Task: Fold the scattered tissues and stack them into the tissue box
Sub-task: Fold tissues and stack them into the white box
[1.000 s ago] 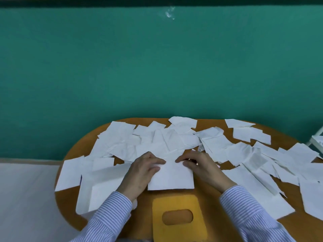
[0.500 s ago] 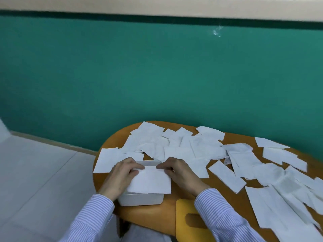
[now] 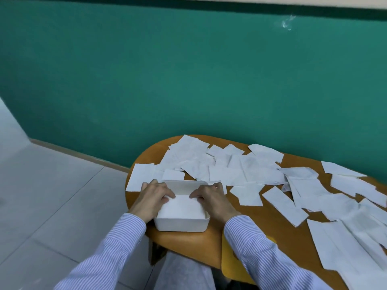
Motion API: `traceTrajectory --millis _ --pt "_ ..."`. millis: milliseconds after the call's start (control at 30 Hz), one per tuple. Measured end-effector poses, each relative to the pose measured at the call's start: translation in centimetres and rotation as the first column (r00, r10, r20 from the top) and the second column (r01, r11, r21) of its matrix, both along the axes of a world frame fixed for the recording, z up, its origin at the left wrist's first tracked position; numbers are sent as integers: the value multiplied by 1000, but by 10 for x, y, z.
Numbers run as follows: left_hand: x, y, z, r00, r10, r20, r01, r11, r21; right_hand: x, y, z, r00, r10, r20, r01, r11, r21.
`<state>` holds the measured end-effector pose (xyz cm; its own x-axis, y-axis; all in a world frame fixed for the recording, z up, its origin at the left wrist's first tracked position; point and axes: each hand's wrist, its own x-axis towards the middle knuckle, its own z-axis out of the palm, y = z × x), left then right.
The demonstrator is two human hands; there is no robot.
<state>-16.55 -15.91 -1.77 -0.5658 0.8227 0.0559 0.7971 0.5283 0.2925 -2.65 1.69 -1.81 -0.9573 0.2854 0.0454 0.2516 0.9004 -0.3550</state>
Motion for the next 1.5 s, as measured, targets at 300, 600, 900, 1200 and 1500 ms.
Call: traceTrajectory --millis 300,600,900,1200,1500 --pt "4 6 -1 997 -30 -75 26 998 -59 -5 -4 -8 999 -31 30 28 994 103" --pt "7 10 -1 991 -24 -132 19 999 -42 -1 -4 -3 999 -25 39 22 995 94" --pt "50 41 8 931 -32 -363 84 988 131 52 13 4 974 -111 -196 163 947 275" --pt "128 115 6 884 -283 -371 325 944 55 141 54 5 935 -288 -205 344 876 339" --pt "225 200 -27 806 -542 -238 556 831 -8 256 93 -39 812 -578 -86 580 778 244"
